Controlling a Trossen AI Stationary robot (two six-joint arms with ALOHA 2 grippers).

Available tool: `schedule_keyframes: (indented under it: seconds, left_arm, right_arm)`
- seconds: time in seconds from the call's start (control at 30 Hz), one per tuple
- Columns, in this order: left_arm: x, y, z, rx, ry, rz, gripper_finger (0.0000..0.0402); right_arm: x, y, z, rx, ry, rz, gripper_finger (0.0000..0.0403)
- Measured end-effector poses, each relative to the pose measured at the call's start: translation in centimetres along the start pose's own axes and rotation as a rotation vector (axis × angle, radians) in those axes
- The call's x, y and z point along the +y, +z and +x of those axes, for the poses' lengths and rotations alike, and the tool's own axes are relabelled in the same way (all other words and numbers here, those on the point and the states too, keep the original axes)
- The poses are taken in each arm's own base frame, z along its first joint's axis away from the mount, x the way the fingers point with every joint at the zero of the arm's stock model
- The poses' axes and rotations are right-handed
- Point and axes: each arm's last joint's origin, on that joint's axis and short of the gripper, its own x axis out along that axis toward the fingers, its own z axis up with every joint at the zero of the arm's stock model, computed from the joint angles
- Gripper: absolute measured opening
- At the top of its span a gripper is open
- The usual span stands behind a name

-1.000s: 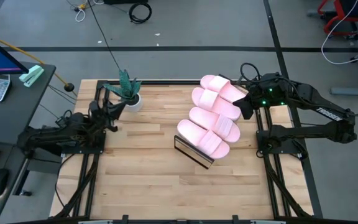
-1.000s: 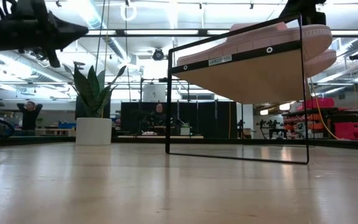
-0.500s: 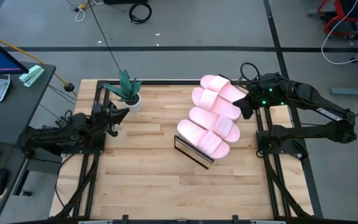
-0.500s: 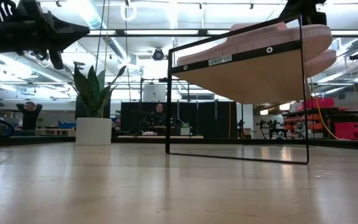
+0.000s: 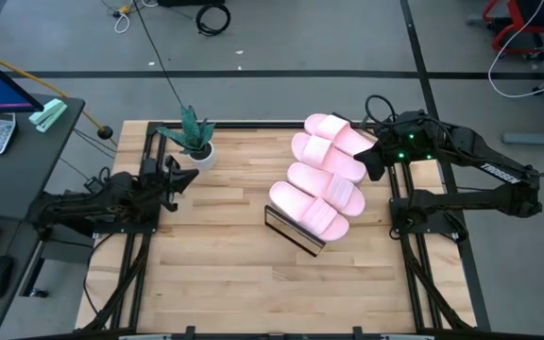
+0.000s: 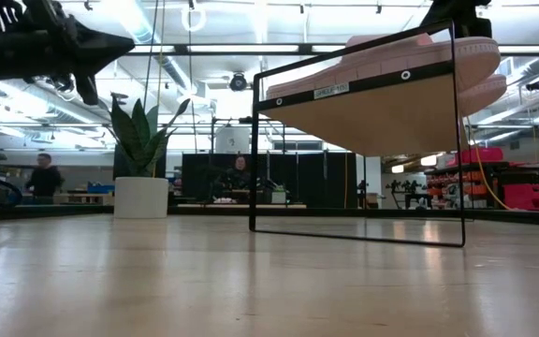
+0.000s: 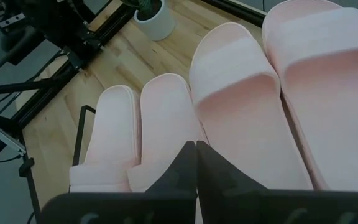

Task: Pick and place slides into the shelf
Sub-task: Return to Home Position

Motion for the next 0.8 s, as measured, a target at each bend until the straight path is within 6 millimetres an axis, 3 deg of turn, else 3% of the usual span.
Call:
schedule_keyframes:
  seconds: [0.33,0.53,0.8]
  left_arm:
    - [-0.5,-0.7,-0.1,0.064,-0.019,-0.007,0.0000]
    - [-0.8,-0.8,-0.2,0.116,-0.157,-0.035,0.0000]
    - [-0.2,-2.2,-0.3,0.257,-0.103,-0.027,0.0001]
  right_arm:
    - [0.0,0.0,0.0,0.000,0.000,0.000,0.0000]
    - [0.0,0.0,0.0,0.000,0.000,-0.005,0.0000]
    - [0.0,0.0,0.0,0.001,0.001,-0.005,0.0000]
